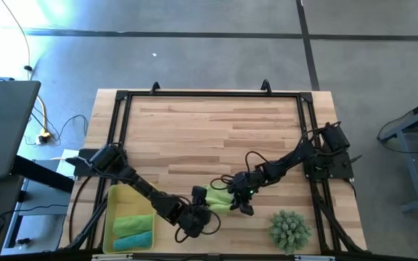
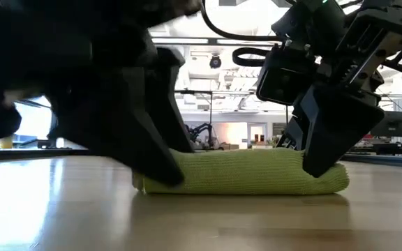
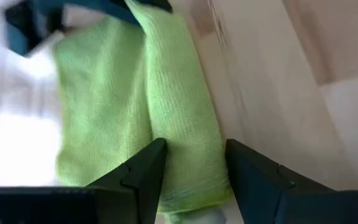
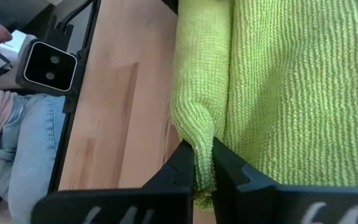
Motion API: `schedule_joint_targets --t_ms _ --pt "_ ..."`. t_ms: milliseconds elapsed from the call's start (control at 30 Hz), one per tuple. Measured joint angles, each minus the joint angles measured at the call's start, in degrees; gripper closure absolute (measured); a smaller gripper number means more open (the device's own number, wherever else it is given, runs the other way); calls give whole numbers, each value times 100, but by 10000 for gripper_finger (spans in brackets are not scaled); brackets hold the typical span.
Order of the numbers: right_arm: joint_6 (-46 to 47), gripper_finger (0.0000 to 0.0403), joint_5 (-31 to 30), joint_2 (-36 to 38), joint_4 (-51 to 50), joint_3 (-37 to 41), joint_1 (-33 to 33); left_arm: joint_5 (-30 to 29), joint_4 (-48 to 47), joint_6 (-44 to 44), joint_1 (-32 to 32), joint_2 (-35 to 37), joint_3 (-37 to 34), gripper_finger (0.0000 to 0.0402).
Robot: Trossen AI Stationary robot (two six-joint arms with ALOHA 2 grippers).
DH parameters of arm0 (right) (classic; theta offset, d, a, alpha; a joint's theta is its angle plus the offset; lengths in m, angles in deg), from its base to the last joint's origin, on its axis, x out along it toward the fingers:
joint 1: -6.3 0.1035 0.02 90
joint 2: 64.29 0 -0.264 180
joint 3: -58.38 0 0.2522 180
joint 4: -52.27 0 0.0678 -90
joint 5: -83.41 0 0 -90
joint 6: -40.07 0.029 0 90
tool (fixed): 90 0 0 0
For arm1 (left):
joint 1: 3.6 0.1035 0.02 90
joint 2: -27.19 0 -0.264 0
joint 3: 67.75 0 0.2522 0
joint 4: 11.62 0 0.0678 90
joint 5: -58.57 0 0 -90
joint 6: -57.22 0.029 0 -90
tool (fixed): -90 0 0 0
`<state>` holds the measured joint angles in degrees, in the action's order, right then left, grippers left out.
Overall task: Roll microfiber towels into tight, uniform cylinder then place into a basket
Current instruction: Roll the light green microfiber towel
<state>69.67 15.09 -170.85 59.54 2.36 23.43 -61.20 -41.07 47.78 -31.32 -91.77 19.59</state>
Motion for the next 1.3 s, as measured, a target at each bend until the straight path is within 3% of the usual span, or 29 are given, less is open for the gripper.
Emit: schedule_joint_targets --t_ms 167,300,633,800,1133,1300 --pt "7 398 24 0 44 1 0 305 -24 -285 98 -115 18 241" --pt "-56 398 36 -7 116 7 22 487 -91 -1166 223 -117 20 248" --pt "-690 352 89 -14 165 11 50 2590 77 -2920 606 -112 29 383" --pt "-1228 343 60 212 -151 7 13 3336 153 -3818 803 -120 24 378" --pt "-2703 342 -1644 1255 -1820 7 477 4004 65 -4293 1174 -124 13 383" --pt "-3327 342 -2134 1443 -1635 9 1077 4149 66 -4399 1322 -161 13 383"
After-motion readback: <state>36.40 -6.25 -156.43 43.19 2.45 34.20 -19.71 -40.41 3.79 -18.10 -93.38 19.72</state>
